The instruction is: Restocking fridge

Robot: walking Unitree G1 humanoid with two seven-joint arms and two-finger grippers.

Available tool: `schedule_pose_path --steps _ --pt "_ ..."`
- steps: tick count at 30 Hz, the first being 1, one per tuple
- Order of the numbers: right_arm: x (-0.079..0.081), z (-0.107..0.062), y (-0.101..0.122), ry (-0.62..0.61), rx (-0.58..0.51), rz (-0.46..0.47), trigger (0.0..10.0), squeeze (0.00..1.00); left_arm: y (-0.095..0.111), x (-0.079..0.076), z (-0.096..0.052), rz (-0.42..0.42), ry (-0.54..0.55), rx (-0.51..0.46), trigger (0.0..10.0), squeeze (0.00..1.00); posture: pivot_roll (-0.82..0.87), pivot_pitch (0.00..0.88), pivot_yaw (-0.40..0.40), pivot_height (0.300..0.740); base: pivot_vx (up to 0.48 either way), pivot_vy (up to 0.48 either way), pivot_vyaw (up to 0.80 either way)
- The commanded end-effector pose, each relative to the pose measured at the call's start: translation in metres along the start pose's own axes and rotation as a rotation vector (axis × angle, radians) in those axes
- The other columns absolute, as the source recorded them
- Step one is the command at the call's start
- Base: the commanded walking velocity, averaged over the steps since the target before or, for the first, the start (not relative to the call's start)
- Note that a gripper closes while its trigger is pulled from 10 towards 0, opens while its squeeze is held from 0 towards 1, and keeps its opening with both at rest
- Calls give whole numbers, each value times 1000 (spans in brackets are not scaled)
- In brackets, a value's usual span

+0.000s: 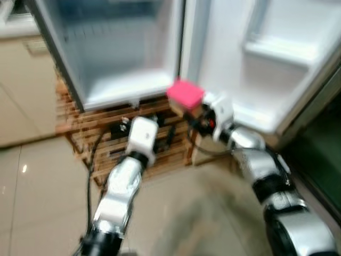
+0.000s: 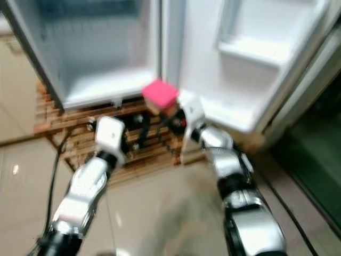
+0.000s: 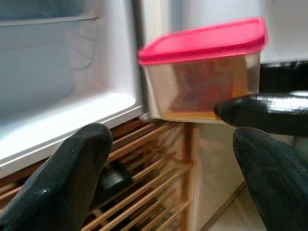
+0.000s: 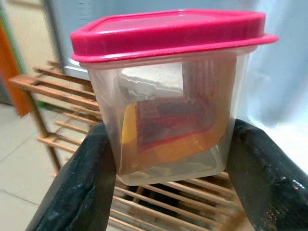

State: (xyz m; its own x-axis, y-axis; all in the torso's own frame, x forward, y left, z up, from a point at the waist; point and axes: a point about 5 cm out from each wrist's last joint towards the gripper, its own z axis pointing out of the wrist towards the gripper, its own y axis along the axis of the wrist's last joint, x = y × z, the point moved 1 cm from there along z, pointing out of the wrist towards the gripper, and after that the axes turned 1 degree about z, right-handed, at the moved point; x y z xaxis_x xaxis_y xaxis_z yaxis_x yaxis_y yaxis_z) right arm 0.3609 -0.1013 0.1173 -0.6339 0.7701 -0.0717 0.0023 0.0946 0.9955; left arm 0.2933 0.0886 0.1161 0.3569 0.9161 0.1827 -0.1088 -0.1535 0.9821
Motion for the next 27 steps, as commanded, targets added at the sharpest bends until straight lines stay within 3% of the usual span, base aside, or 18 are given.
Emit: schedule_pose_path --steps 1,10,21,27 --pt "0 0 6 2 -22 -28 0 0 3 -1 2 23 -3 -13 10000 0 23 13 -28 740 458 0 0" --pt "3 -1 1 5 -15 -28 0 0 2 -4 3 23 -32 -3 10000 0 20 10 -22 740 415 -169 0" --pt "5 -1 0 12 -13 -31 0 0 1 -4 4 29 -39 -13 10000 0 23 0 -19 740 26 0 0" --pt "6 -1 0 11 -12 -33 0 0 1 -5 5 39 -44 -18 10000 0 23 0 -18 740 298 -373 0"
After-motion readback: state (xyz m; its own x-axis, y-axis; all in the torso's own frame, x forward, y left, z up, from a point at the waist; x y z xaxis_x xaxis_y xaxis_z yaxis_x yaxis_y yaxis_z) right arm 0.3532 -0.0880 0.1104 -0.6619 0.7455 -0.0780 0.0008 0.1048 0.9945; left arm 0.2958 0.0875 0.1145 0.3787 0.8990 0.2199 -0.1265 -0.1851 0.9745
